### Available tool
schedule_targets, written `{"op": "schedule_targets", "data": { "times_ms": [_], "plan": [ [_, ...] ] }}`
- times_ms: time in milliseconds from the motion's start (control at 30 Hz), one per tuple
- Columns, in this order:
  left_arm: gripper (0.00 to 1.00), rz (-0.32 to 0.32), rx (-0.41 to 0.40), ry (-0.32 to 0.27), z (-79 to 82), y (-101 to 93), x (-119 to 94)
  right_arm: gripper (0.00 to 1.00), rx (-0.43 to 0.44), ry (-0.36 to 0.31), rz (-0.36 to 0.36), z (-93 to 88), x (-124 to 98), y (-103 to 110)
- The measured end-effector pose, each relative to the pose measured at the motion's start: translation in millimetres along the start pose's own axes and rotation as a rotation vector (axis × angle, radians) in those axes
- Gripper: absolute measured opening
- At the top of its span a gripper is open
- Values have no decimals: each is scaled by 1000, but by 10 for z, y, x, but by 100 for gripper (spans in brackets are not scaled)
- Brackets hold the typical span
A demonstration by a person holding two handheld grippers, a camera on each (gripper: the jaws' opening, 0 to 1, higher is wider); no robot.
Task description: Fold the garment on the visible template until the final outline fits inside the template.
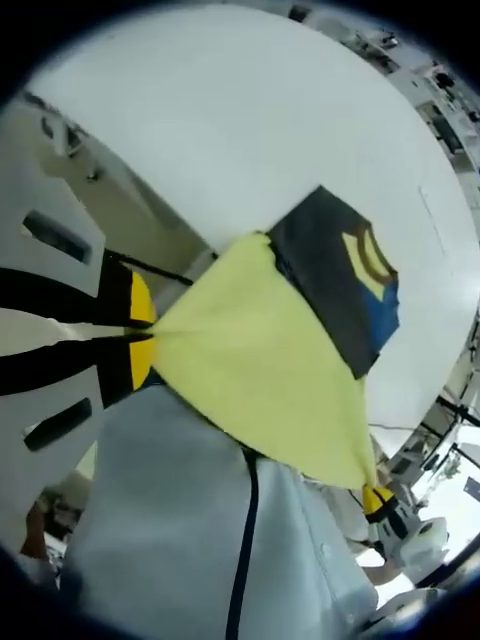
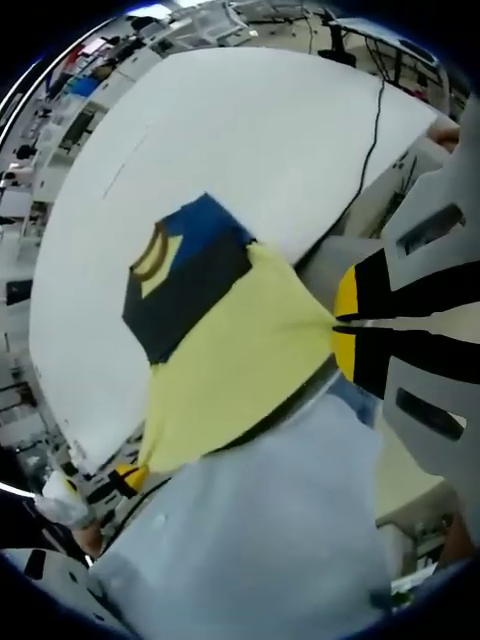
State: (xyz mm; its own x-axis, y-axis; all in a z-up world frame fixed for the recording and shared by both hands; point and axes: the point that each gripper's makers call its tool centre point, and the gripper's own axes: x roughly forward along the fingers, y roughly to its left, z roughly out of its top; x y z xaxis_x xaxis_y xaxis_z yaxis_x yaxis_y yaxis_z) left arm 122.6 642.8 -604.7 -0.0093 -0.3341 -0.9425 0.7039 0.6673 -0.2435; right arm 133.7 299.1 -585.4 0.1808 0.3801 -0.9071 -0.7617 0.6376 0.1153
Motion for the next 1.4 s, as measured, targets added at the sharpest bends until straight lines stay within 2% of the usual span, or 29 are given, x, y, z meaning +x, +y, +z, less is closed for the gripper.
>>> {"op": "schedule_targets", "data": {
  "times_ms": [133,200,367,500,567,600,667,767,900,933,967,1033,1233,1400],
  "plan": [
    [0,15,6,-17,37,26,-10,3,-17,8,10,4,-3,10],
    [0,47,12,-58,124,94,-46,3,-20,-3,0,40,-6,-34],
    [0,58,21,-84,206,157,-102,3,-35,-18,-21,137,-17,-134],
    [0,66,39,-122,337,263,-120,3,-53,-26,-29,206,4,-216],
    [0,88,42,-156,423,347,-135,3,-49,-33,-33,242,12,-268],
    [0,98,41,-193,499,384,-154,3,-52,-40,-38,266,11,-295],
    [0,93,33,-238,573,424,-173,3,-43,-44,-55,301,14,-363],
    [0,117,25,-262,624,517,-180,3,-34,-77,-72,390,17,-456],
    [0,134,23,-265,673,607,-143,3,-32,-121,-101,526,67,-590],
    [0,161,29,-284,737,688,-137,3,-23,-131,-95,551,93,-616],
    [0,187,-7,-310,808,787,-118,3,-14,-130,-89,558,118,-634],
    [0,188,4,-313,861,857,-65,3,-5,-143,-81,592,196,-712],
    [0,193,4,-335,1000,1007,48,3,57,-192,-121,656,331,-979],
    [0,183,10,-376,1129,1124,92,3,85,-223,-145,715,420,-1130]
  ]
}}
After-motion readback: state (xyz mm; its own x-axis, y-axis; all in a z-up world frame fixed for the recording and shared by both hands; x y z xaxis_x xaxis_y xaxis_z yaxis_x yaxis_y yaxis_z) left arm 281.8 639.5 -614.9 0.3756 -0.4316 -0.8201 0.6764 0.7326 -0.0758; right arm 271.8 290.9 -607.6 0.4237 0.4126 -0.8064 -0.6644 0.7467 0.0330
